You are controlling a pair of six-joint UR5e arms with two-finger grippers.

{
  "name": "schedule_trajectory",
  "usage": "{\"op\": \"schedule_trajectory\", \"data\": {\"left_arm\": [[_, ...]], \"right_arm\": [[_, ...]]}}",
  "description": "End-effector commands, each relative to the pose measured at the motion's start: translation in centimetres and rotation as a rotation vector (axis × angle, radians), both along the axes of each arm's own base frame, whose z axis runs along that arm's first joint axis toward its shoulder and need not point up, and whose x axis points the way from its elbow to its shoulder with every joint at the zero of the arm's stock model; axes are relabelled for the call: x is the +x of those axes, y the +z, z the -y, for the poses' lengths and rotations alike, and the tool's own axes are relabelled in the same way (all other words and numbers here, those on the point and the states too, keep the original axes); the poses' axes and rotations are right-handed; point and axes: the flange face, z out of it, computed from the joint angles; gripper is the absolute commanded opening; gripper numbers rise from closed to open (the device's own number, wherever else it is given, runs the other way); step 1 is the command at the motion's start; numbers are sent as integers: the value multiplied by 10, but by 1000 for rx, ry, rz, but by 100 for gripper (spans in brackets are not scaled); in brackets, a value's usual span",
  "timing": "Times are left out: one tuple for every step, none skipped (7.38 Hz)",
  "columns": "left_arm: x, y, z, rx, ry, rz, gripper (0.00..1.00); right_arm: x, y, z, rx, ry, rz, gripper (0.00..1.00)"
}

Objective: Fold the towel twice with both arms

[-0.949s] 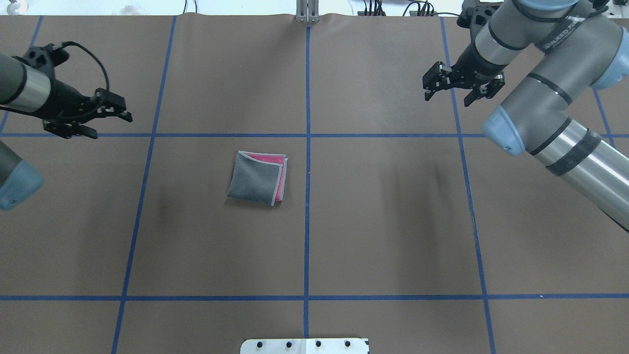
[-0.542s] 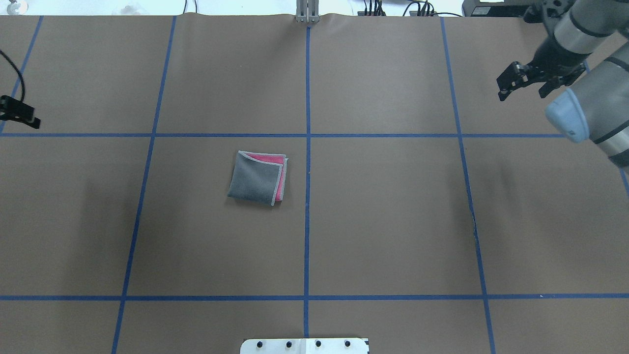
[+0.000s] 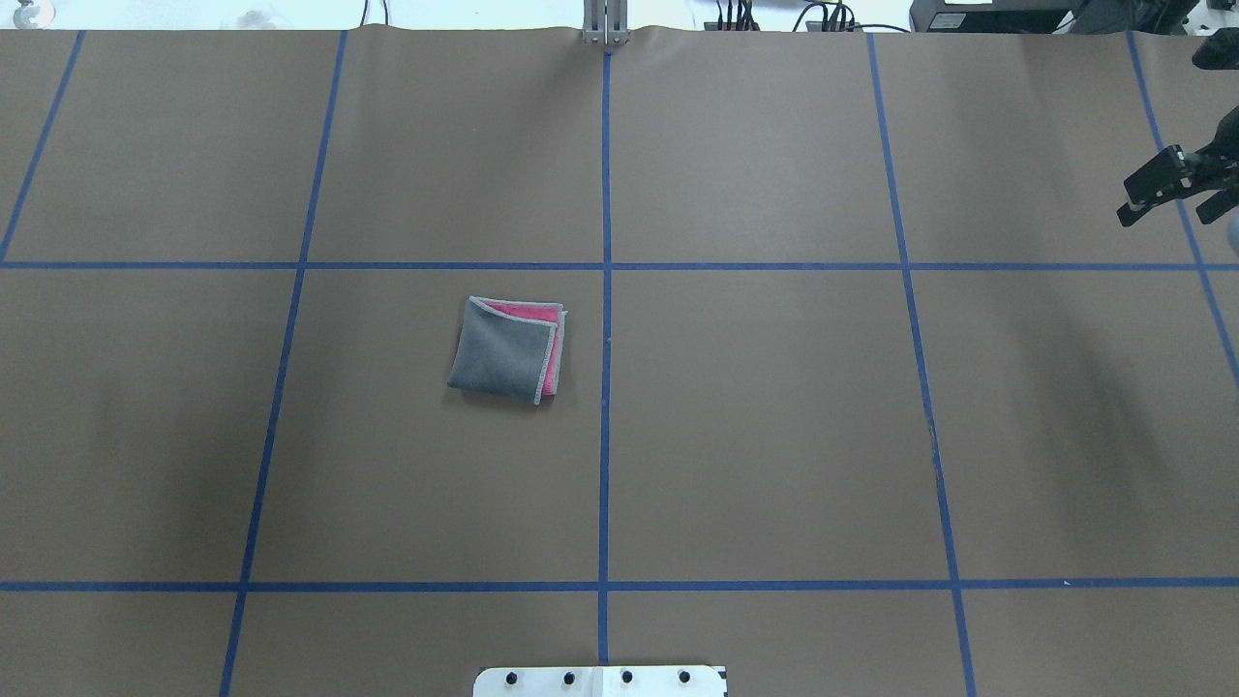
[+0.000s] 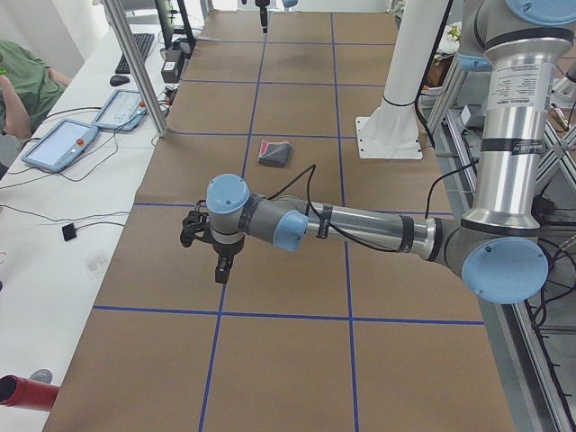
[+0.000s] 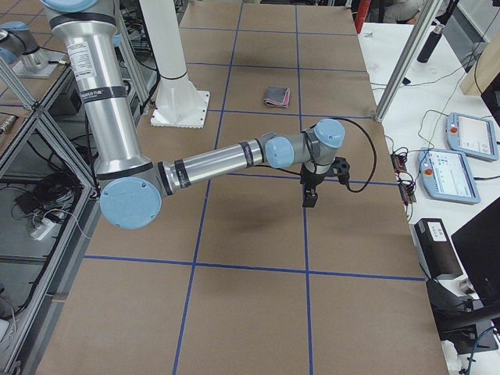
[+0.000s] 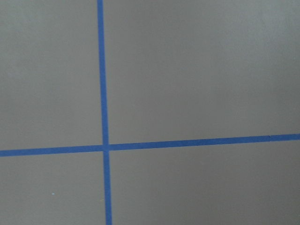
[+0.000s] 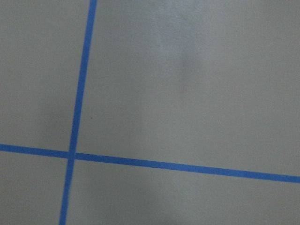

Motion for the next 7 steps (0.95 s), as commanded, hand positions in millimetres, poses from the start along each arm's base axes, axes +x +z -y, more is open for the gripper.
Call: {"op": "schedule_trajectory", "data": {"left_arm": [[-17,60,-27,-46,21,48,100],[-17,78,-42,-57,23,62,100],[-19,75,-41,-59,18,63,100],[-21,60,-39,-47,12,62,100],[-20,38,-41,-94,16,64,100],[-18,28,-48,-166,24,70,100],[-20,36,-56,-175,29,71,100]], "right_arm": [[57,17,-14,-19,83,7,100],[67,30,-45,-4,57,9,100],[94,44,-59,-9,81,6,100],[105,55,-66,-19,92,3,100],[110,63,-72,-3,69,2,100],[119,66,-76,-1,73,1,100],[126,76,-85,-9,79,-2,100]]}}
